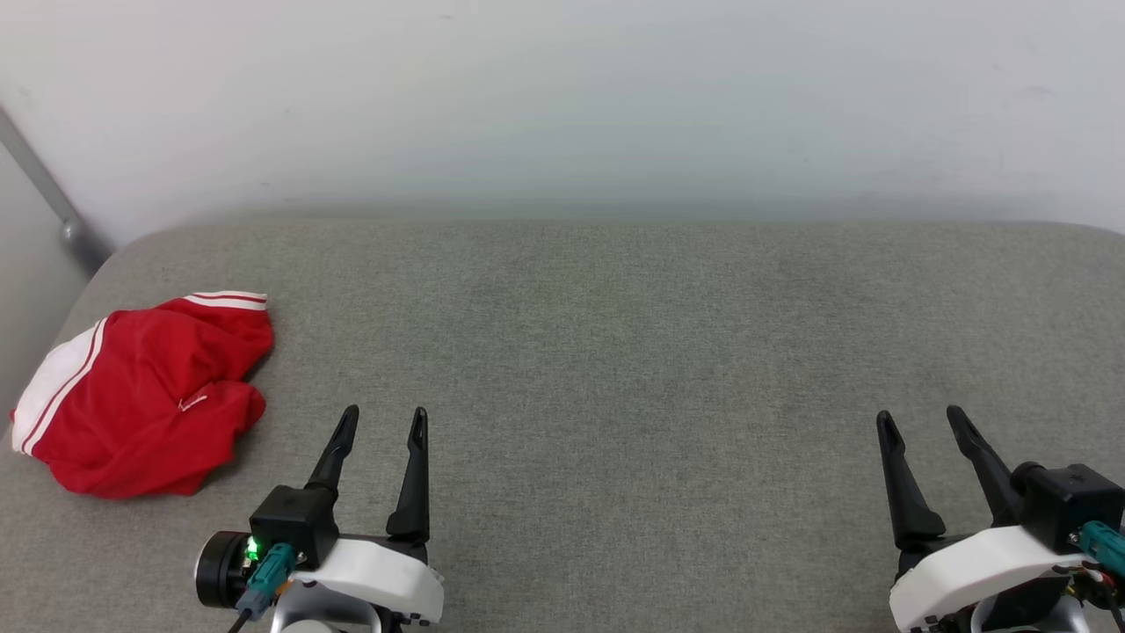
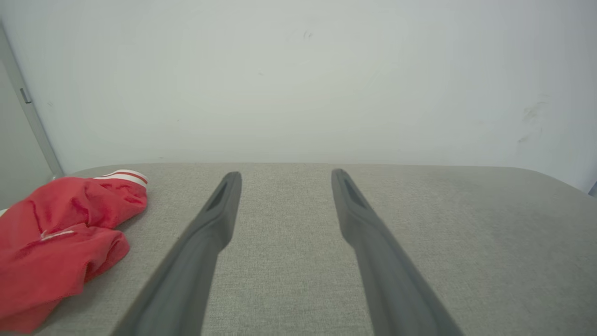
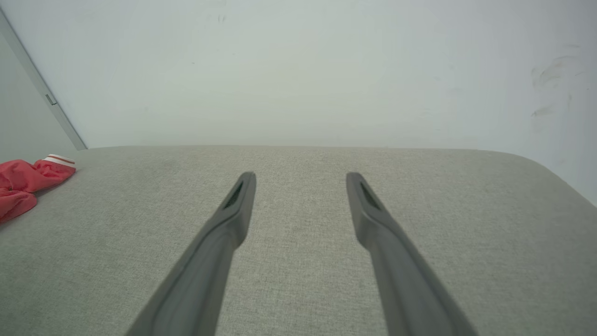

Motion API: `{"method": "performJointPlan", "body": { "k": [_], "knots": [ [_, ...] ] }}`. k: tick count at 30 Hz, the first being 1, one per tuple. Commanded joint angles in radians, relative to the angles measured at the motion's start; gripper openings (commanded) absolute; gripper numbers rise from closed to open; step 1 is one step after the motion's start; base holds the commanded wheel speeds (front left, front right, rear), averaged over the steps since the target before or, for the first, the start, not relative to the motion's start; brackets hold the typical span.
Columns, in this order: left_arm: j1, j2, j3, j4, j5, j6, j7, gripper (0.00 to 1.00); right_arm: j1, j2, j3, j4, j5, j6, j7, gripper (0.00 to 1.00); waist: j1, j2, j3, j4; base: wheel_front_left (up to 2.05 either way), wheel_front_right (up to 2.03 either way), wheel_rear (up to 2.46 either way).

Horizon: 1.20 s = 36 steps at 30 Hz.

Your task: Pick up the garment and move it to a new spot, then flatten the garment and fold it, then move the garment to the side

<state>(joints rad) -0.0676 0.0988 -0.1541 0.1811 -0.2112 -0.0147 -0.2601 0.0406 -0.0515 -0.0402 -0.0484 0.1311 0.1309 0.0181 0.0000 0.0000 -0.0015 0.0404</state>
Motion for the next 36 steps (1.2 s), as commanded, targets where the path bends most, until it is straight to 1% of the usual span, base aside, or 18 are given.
{"method": "performJointPlan", "body": {
  "k": [1,7,19,24,29,36],
  "knots": [
    [0.008,-0.002,0.004,0.004,0.001,-0.003,-0.008,1.00,0.006,0.002,0.001,-0.002,-0.005,0.000,-0.005,1.00,0.0000,0.0000,-0.001,0.001,0.00,0.00,0.00],
    [0.004,-0.010,0.014,0.026,-0.019,-0.002,-0.007,1.00,0.003,0.002,-0.001,-0.001,0.004,0.000,-0.008,1.00,0.0000,0.0000,-0.001,0.004,0.00,0.00,0.00],
    [-0.015,-0.014,0.020,0.048,-0.022,0.002,-0.006,1.00,0.006,0.002,-0.008,-0.004,0.001,0.000,0.000,1.00,0.0000,0.0000,-0.003,0.008,0.00,0.00,0.00],
    [-0.023,-0.017,0.028,0.042,-0.028,0.007,-0.006,1.00,-0.003,0.002,0.004,-0.020,-0.010,0.000,0.004,1.00,0.0000,0.0000,0.003,0.023,0.00,0.00,0.00],
    [-0.034,-0.021,0.050,0.036,-0.044,0.012,-0.006,1.00,-0.021,0.002,0.027,-0.040,-0.026,0.000,0.018,1.00,0.0000,0.0000,0.016,0.074,0.00,0.00,0.00],
    [-0.042,-0.026,0.088,0.030,-0.057,0.019,-0.006,1.00,-0.043,0.002,0.063,-0.045,-0.036,0.000,0.031,1.00,0.0000,0.0000,0.022,0.198,0.00,0.00,0.00]
  ]
}}
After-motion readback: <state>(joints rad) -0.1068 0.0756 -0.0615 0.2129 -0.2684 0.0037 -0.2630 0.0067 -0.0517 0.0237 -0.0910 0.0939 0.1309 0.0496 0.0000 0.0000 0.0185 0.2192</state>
